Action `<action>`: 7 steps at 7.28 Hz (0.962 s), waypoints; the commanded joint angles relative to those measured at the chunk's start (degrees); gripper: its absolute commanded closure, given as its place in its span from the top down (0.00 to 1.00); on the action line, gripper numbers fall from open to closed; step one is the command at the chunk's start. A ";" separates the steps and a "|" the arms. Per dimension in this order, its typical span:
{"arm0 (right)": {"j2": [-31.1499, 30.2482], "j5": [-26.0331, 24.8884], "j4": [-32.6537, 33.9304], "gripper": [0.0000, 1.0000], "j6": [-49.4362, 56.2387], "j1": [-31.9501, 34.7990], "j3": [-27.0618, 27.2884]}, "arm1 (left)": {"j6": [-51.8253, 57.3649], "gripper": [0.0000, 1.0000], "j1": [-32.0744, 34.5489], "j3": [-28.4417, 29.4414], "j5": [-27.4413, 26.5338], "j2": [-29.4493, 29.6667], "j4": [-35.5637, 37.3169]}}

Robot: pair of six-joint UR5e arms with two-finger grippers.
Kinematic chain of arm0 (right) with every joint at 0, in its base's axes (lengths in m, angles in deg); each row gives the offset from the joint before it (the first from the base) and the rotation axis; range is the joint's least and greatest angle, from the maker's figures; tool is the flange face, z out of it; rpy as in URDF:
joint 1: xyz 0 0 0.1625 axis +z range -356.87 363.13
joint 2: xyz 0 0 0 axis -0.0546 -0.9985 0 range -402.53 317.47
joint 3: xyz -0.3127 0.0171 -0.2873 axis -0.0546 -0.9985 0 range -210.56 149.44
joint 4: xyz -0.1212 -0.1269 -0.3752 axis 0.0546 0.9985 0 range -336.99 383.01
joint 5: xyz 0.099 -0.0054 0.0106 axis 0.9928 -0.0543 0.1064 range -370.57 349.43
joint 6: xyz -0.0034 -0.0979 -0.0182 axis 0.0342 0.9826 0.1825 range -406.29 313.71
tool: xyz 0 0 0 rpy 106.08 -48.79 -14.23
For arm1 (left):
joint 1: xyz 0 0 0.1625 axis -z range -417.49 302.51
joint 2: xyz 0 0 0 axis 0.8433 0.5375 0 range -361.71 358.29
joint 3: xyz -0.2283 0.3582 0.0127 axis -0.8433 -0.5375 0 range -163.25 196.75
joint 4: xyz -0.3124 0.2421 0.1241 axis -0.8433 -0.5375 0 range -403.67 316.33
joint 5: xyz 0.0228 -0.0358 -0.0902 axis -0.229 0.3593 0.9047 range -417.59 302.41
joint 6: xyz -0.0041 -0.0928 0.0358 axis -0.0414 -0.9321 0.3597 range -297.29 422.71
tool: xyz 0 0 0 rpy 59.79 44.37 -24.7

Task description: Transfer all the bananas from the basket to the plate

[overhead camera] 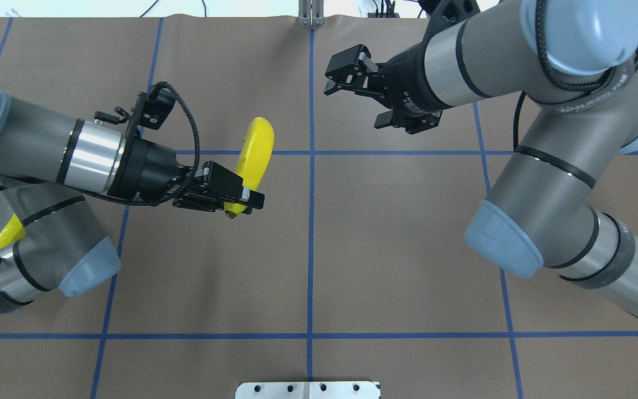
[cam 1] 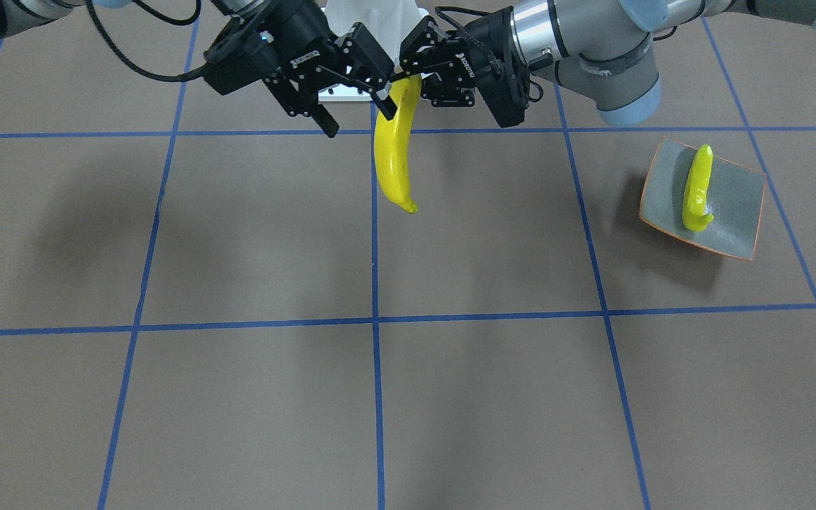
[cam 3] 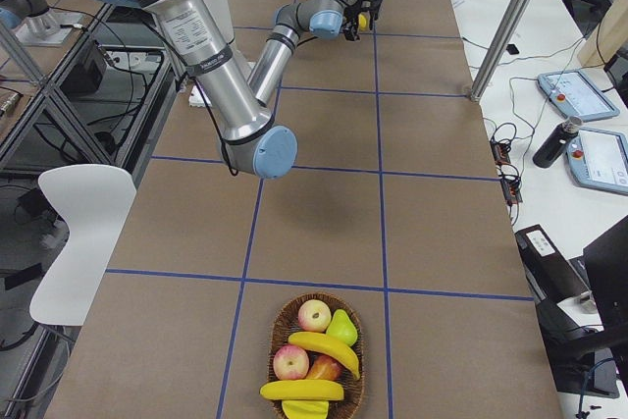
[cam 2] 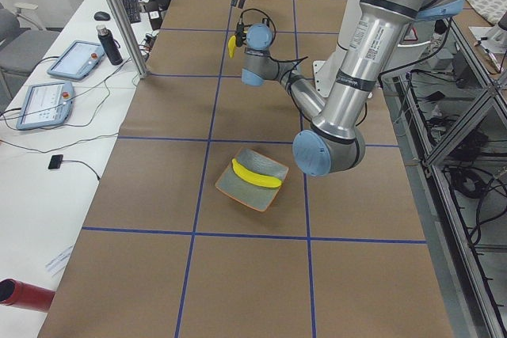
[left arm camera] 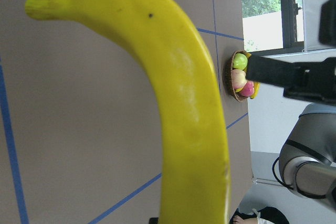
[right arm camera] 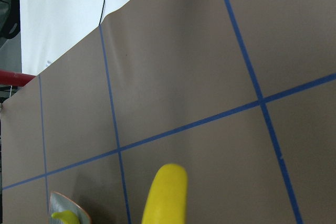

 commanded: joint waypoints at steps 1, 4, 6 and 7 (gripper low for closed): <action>-8.04 1.09 0.12 1.00 6.48 5.30 -0.33 | 10.29 0.00 3.71 -5.57 0.15 -15.46 -0.22; -20.07 1.18 1.43 1.00 22.01 11.01 -0.42 | 32.97 0.00 11.78 -5.51 0.67 -33.15 -0.22; -26.67 2.40 1.70 1.00 33.44 15.75 -0.42 | 46.34 0.00 16.09 -3.76 0.41 -40.57 0.30; -29.66 3.54 1.70 1.00 39.59 18.30 -0.51 | 53.97 0.00 19.86 0.43 0.32 -40.68 0.30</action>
